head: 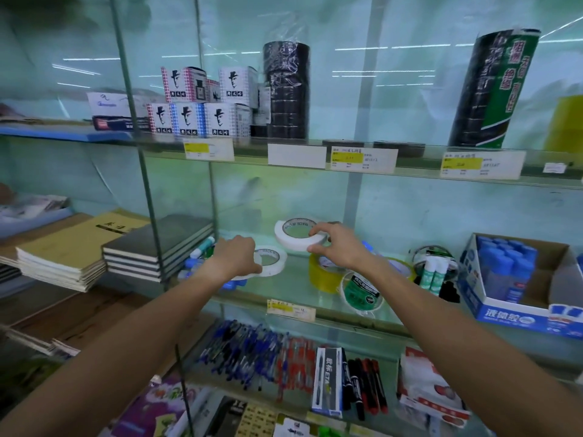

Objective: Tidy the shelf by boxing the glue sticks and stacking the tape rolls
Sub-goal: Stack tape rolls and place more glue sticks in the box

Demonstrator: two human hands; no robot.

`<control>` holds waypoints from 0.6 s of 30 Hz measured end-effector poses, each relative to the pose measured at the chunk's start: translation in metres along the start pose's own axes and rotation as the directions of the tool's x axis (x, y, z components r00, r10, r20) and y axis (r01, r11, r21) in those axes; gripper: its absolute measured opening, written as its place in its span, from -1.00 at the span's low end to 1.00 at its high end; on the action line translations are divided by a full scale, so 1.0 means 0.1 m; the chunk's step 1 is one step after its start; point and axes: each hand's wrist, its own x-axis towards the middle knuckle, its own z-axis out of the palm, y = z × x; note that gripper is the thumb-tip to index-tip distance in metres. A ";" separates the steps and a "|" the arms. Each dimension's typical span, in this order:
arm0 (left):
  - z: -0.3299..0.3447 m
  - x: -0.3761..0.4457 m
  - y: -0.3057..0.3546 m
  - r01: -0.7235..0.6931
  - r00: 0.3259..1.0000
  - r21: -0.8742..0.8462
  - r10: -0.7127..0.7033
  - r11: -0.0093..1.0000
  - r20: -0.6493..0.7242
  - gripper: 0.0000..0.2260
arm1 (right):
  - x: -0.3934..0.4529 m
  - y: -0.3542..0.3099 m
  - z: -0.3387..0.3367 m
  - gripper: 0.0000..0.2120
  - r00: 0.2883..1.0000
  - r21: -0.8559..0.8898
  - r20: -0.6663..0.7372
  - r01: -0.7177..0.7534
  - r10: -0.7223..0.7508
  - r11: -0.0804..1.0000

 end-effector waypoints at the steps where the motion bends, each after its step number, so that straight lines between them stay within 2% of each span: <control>1: 0.02 -0.01 0.00 -0.014 1.000 0.015 0.014 1.000 -0.001 -0.76 | 0.00 0.00 0.02 -0.73 1.000 0.005 0.002 -0.010 0.010 1.000; 4: 0.03 -0.02 -0.02 -0.041 0.999 0.018 0.041 0.999 0.000 -0.81 | 0.01 0.00 0.07 -0.72 1.000 0.022 -0.001 -0.026 0.026 0.999; 6: 0.03 0.00 -0.04 -0.063 0.998 -0.004 0.063 0.998 -0.021 -0.75 | 0.01 0.01 0.08 -0.71 0.999 0.034 -0.009 -0.042 0.043 0.999; 9: 0.06 0.08 -0.05 -0.128 0.988 -0.080 0.121 0.989 -0.092 -0.86 | 0.01 0.03 0.10 -0.71 0.997 0.070 -0.032 -0.069 0.071 0.995; 12: 0.13 0.17 -0.05 -0.156 0.986 -0.175 0.144 0.972 -0.082 -0.75 | 0.01 0.03 0.12 -0.70 0.993 0.113 -0.060 -0.098 0.105 0.989; 18: 0.25 0.23 -0.09 -0.202 0.979 -0.234 0.194 0.951 -0.057 -0.71 | 0.04 0.00 0.18 -0.68 0.988 0.115 -0.095 -0.109 0.121 0.987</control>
